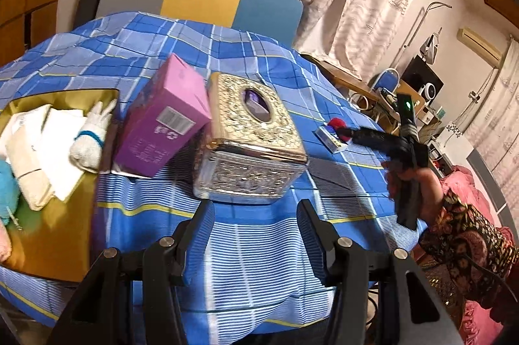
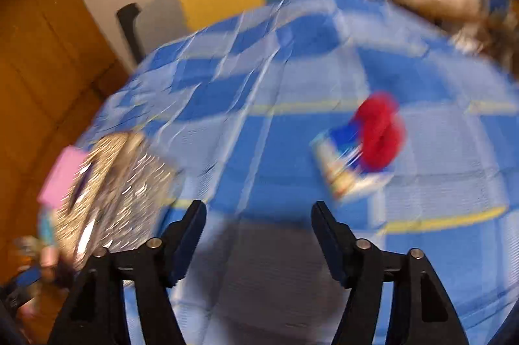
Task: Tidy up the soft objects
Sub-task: 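Grasp the red sock with the right gripper, then grasp the blue Tempo tissue pack with the left gripper while the right gripper holds the red sock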
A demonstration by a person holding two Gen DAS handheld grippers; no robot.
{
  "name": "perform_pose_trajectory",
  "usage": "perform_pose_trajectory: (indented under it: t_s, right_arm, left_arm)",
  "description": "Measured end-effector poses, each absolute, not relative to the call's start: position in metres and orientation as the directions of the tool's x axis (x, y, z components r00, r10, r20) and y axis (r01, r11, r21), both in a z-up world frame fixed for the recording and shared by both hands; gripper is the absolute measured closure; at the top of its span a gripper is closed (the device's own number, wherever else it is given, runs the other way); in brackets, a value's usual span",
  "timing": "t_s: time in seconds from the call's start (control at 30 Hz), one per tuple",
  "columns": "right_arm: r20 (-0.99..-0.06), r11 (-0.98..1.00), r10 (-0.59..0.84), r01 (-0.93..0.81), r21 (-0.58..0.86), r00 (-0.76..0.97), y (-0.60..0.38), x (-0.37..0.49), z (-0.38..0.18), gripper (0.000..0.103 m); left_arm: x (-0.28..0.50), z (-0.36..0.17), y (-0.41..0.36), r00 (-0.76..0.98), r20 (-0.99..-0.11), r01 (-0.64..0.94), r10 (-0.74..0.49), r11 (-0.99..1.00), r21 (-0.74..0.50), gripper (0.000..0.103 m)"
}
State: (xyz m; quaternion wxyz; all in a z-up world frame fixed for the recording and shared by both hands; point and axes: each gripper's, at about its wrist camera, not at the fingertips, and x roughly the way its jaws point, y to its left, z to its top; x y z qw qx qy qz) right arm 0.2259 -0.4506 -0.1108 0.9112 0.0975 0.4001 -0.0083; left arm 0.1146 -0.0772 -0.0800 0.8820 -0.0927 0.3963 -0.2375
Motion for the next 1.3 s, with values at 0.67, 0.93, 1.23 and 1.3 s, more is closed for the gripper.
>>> perform_pose_trajectory:
  t_s: [0.67, 0.93, 1.23, 1.3]
  right_arm:
    - [-0.807, 0.923, 0.179, 0.187, 0.336, 0.563, -0.504, 0.274, -0.149, 0.08]
    - [-0.797, 0.923, 0.116, 0.233, 0.307, 0.593, -0.518, 0.204, -0.127, 0.08]
    - [-0.84, 0.916, 0.039, 0.317, 0.247, 0.541, -0.544, 0.192, -0.15, 0.08]
    - [-0.851, 0.922, -0.013, 0.336, 0.194, 0.526, -0.546, 0.192, -0.148, 0.08]
  left_arm:
    - [0.129, -0.064, -0.129, 0.552, -0.656, 0.408, -0.514, 0.853, -0.325, 0.05]
    - [0.143, -0.058, -0.197, 0.477, -0.679, 0.486, -0.558, 0.811, -0.326, 0.05]
    - [0.174, -0.065, -0.285, 0.386, -0.717, 0.51, -0.581, 0.782, -0.359, 0.037]
    - [0.186, -0.072, -0.303, 0.389, -0.738, 0.49, -0.551, 0.803, -0.34, 0.037]
